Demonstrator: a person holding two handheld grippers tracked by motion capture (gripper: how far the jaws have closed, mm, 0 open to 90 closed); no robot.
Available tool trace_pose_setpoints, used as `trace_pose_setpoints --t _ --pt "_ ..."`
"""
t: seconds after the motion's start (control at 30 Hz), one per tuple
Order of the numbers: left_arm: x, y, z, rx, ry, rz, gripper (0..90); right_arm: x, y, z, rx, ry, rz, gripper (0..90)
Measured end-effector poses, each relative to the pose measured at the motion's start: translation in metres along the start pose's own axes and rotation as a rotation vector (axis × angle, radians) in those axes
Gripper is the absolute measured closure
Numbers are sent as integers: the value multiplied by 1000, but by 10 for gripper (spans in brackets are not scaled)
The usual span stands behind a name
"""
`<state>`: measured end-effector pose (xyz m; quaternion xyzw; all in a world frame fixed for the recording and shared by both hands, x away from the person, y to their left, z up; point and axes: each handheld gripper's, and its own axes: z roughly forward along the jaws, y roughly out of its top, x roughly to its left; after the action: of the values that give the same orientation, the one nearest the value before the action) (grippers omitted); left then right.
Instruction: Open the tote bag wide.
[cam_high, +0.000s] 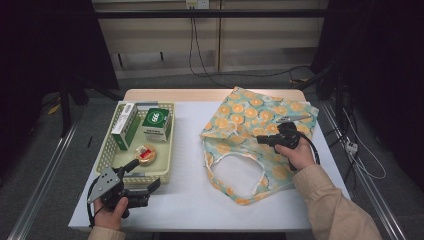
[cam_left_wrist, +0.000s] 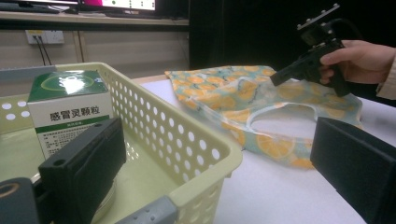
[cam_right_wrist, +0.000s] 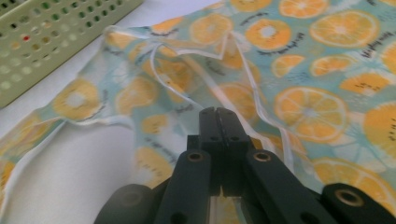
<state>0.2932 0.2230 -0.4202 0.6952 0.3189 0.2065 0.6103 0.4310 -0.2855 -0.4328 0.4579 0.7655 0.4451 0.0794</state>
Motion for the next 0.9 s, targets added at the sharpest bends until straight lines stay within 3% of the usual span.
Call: trace_pose_setpoints --t 0.17,0.4,0.57,0.73,0.87,0.9 --pt "1 0 0 1 -1 2 33 -18 -5 11 5 -22 51 900" --pt "1 -1 0 5 0 3 33 -26 -14 22 38 -59 26 895" --pt "1 -1 0 3 1 0 33 -22 -13 22 54 -86 -16 815" --pt "1 0 0 0 2 6 33 -14 -10 15 32 -107 -41 709" --pt "0 -1 0 2 0 5 33 -1 -5 6 25 -103 -83 600" --pt "0 -1 0 2 0 5 33 2 -3 4 21 -84 -91 596"
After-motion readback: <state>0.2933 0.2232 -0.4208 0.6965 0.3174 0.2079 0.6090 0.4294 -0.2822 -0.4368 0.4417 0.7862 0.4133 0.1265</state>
